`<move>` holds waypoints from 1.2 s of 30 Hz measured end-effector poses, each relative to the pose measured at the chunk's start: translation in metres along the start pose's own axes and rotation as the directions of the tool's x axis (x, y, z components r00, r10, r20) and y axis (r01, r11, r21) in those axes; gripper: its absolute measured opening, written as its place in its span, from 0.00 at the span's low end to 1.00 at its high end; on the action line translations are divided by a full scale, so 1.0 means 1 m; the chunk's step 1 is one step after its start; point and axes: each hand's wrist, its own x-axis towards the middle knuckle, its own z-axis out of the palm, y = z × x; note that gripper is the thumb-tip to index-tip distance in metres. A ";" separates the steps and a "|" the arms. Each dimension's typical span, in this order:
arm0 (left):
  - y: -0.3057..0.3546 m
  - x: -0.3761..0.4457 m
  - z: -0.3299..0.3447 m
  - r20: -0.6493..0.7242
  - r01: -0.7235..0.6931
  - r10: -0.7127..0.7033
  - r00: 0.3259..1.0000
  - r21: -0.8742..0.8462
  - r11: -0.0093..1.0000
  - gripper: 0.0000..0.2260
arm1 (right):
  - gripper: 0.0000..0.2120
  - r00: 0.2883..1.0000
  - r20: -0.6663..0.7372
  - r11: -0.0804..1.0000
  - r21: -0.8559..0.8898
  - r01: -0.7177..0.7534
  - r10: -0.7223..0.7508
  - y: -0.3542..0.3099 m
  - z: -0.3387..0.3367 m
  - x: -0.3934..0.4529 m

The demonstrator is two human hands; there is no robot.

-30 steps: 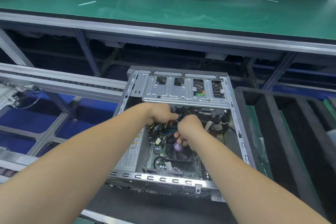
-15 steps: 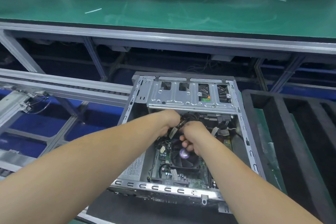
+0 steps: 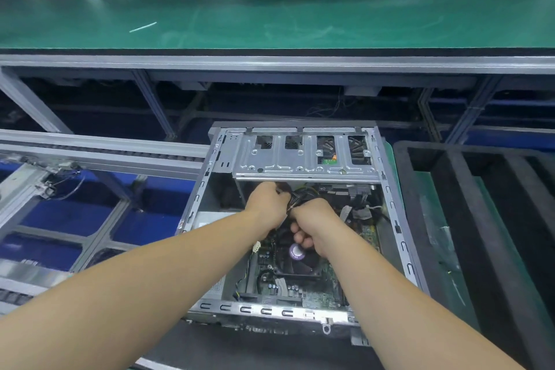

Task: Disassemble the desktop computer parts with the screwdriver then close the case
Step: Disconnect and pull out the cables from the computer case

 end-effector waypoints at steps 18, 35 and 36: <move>0.006 -0.015 -0.013 0.111 -0.337 0.483 0.869 0.847 0.411 0.04 | 0.02 0.925 -0.151 0.803 -0.557 0.212 -0.349 -0.005 0.002 -0.017; -0.002 -0.010 -0.035 0.150 -0.565 0.672 0.725 0.688 0.456 0.12 | 0.05 0.987 0.010 0.919 0.365 0.149 -0.163 0.004 -0.010 -0.023; -0.002 -0.010 -0.035 0.167 -0.582 0.678 0.716 0.679 0.447 0.11 | 0.06 0.987 0.008 0.914 0.378 0.145 -0.160 0.004 -0.009 -0.022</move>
